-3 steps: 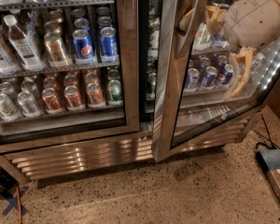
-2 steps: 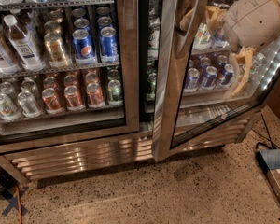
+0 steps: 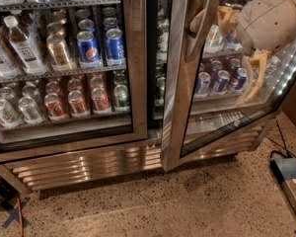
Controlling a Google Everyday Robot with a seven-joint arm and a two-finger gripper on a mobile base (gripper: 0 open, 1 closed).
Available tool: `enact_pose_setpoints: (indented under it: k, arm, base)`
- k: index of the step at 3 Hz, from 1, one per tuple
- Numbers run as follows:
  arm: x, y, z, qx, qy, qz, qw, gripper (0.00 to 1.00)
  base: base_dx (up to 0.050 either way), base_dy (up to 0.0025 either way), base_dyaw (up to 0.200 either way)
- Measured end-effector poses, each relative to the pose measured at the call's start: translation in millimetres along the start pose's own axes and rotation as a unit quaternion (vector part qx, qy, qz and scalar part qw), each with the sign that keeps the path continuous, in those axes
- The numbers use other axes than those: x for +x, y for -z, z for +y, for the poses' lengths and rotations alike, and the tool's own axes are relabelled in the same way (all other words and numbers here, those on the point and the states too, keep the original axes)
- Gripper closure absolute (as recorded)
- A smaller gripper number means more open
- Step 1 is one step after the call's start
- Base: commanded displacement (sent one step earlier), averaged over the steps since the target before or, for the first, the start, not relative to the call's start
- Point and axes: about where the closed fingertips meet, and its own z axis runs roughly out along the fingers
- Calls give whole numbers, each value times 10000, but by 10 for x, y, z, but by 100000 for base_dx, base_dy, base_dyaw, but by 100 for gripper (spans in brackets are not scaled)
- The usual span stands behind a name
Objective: Open right fridge door
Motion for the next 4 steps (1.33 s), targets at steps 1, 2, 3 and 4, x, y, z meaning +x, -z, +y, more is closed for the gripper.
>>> enact_pose_setpoints:
  k: [1,2,3,4]
  arm:
    - [0,0,0,0,0,0,10000,0]
    - [0,0,0,0,0,0,10000,0]
    - [1,0,0,0,0,0,10000,0]
    - [1,0,0,0,0,0,10000,0]
  base:
    - [0,0,0]
    - [0,0,0]
    - [0,0,0]
    - [0,0,0]
